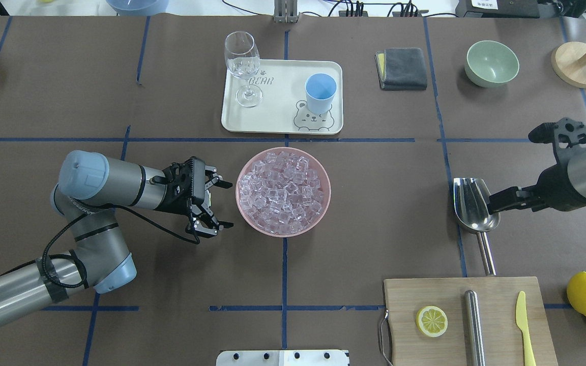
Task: Put ice in cup with scoop
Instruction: 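Move the right gripper to the metal scoop handle and grasp it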
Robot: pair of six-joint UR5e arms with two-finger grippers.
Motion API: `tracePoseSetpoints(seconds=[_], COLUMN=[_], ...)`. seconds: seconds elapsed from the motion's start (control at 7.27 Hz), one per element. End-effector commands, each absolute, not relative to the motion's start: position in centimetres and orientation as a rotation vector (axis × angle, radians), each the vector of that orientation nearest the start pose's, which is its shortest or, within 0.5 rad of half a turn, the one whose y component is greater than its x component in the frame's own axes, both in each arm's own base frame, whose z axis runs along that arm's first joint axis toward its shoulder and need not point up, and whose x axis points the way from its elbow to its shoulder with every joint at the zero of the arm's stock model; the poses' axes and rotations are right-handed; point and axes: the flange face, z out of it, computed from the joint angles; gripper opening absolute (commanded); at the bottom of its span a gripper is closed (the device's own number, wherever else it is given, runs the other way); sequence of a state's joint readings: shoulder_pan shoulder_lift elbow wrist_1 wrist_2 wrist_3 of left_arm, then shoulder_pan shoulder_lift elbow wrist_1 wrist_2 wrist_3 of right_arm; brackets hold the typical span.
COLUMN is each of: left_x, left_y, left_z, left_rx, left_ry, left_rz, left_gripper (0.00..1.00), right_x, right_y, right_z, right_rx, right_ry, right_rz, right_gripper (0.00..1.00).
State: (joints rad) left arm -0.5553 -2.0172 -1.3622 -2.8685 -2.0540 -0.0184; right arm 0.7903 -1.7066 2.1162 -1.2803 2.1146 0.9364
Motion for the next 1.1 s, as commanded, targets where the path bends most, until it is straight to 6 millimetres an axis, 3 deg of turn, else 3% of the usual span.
tracePoseSetpoints(seconds=[0.0, 0.28, 0.69, 0.96], left_x=[51.2, 51.2, 51.2, 51.2], left_y=[-42.0, -42.0, -42.0, -42.0], left_z=[35.7, 35.7, 35.7, 35.7], left_rx=[1.194, 1.194, 1.195, 1.197], left_ry=[1.151, 1.151, 1.15, 1.151], left_rz=[1.144, 1.144, 1.145, 1.145], left_gripper=[1.0, 1.0, 1.0, 1.0], right_x=[-28.4, -30.9, -32.5, -33.0], right_y=[-32.5, -30.7, -29.9, -29.6], right_z=[44.4, 46.3, 47.7, 48.4], right_rx=[0.02, 0.004, -0.021, -0.029], right_ry=[-0.845, -0.816, -0.793, -0.781], right_rz=[0.012, 0.002, -0.027, -0.034], right_gripper=[1.0, 0.92, 0.89, 0.78])
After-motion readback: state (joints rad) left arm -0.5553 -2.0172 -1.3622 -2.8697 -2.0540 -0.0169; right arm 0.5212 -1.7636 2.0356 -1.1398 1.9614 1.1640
